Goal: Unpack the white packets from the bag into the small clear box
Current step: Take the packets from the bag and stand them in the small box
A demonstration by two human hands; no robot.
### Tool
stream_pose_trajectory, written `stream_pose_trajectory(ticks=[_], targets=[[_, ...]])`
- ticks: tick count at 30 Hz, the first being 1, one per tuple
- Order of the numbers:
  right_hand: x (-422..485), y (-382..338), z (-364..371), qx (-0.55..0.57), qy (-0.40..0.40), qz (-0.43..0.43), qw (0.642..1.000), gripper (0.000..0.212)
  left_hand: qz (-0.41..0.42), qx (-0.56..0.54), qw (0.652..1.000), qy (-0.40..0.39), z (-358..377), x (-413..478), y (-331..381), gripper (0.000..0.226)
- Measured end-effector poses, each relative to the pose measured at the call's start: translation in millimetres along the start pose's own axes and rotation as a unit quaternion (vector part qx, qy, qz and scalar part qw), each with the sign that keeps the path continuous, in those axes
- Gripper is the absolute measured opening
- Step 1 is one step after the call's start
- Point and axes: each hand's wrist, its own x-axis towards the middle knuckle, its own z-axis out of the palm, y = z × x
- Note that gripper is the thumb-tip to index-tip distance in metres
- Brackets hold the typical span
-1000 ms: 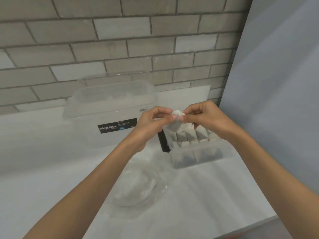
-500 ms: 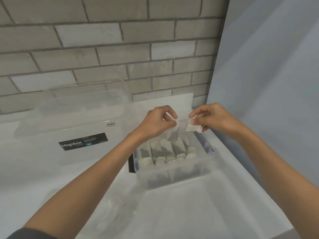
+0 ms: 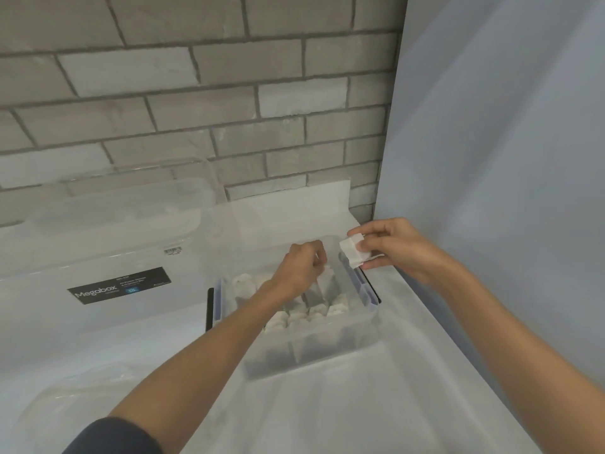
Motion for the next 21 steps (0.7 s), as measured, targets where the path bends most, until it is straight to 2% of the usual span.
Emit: stream_pose_trajectory(ticks=[8, 9, 11, 12, 14, 17, 21], targets=[[7.6, 0.7, -5.7, -0.058, -0.028, -0.038, 0.997, 0.024, 0.030, 0.070, 0.997, 0.031, 0.9, -1.8, -1.8, 0.006], [8.1, -0.6, -6.6, -0.067, -0.034, -0.045, 0.996, 0.023, 0.028, 0.045, 0.997, 0.050, -4.2, -4.3, 0.7, 0.004], [8.6, -3.8, -8.4, -0.087, -0.051, -0.063, 0.993, 0.022, 0.014, -0.074, 0.994, 0.084, -20.5, -14.7, 11.8, 0.009], [8.7, -6.4, -9.0, -0.100, -0.060, -0.072, 0.991, 0.022, 0.000, -0.153, 0.985, 0.076, -29.7, -21.2, 18.3, 0.015], [8.5, -14.5, -8.3, -0.127, -0.083, -0.086, 0.985, 0.023, -0.021, -0.278, 0.960, 0.002, -46.2, -32.6, 29.5, 0.026], [10.3, -29.1, -0.9, -0.149, -0.119, -0.111, 0.975, 0.026, -0.016, -0.299, 0.952, -0.069, -54.6, -40.8, 33.5, 0.029], [18.0, -41.9, 9.2, -0.167, -0.116, -0.131, 0.970, 0.025, -0.039, -0.373, 0.927, -0.025, -53.9, -43.4, 24.3, 0.026]])
